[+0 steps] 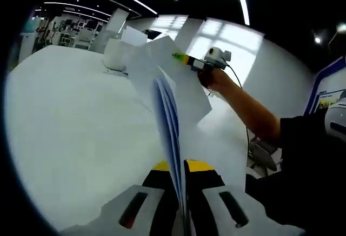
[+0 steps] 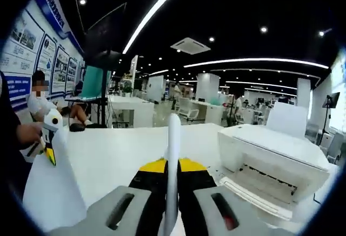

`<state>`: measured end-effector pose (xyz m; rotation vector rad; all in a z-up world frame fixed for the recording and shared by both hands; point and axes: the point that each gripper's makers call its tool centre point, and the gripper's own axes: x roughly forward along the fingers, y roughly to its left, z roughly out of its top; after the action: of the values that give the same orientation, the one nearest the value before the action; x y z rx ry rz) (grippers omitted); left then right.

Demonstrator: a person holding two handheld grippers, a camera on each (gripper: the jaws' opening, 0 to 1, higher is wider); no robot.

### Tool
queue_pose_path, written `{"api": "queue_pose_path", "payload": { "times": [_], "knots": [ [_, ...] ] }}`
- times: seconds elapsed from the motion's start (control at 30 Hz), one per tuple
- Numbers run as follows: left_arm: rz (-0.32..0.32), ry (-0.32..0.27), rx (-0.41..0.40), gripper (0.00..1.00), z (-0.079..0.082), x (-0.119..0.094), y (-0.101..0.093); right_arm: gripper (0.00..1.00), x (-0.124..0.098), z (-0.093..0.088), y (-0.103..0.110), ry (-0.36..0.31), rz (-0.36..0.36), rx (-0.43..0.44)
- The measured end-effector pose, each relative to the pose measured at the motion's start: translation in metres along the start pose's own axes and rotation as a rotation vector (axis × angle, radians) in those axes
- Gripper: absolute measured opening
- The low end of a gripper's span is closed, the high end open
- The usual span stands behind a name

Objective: Organize the stack of printing papers by aligning and flattening the scattered papers on the table

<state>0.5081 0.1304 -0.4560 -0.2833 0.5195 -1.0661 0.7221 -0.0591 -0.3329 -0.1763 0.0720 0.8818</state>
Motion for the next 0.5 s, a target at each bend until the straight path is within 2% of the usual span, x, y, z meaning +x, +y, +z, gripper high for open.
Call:
{"api": "queue_pose_path", "payload": {
  "times": [0.13, 0.5],
  "knots": [
    [0.0, 0.003, 0.004, 0.07, 0.0, 0.001, 0.001, 0.03, -0.012, 0.015, -0.001, -0.015, -0.007, -0.018],
    [0.006, 0.003, 0.004, 0.07, 0.002, 0.004, 0.006, 0.03, -0.054, 0.074, 0.018, -0.057, -0.005, -0.182]
  ]
}}
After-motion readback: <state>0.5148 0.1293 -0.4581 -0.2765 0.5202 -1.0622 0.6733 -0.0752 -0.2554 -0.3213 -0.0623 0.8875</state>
